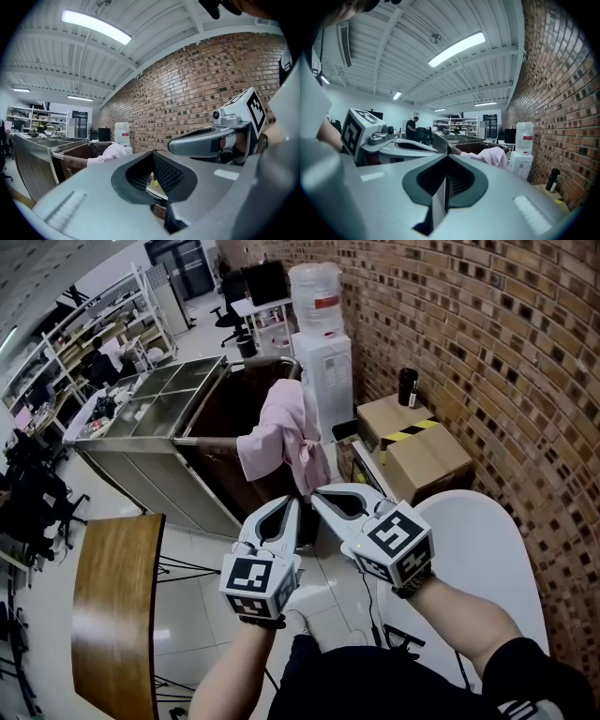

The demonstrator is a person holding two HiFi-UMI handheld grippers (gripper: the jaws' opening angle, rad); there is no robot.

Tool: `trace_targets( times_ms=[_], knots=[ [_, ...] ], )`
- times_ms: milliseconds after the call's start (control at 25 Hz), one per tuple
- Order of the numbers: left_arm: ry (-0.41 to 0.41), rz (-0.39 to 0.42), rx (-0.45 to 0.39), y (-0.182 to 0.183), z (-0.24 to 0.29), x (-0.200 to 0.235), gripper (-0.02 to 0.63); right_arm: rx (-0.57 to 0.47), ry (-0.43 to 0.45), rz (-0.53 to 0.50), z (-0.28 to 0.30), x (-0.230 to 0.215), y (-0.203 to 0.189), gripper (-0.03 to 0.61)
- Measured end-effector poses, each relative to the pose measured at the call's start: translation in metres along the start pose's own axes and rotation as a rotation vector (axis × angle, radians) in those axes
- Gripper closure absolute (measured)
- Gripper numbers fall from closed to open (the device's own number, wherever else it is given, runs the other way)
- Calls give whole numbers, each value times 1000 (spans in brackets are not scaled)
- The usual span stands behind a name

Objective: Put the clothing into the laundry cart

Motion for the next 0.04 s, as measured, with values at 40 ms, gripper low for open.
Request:
trace_targets(
  times_ms=[40],
  knots=[
    [0, -1, 0, 0, 0, 0, 611, -1, 0, -1, 0, 0, 0, 578]
  ],
)
Point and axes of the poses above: the fingertips, and each gripper's own axes: z forward along the fingers, x to its left, y out of its top, the point moved 6 cm from there along -z, backward along the fingers
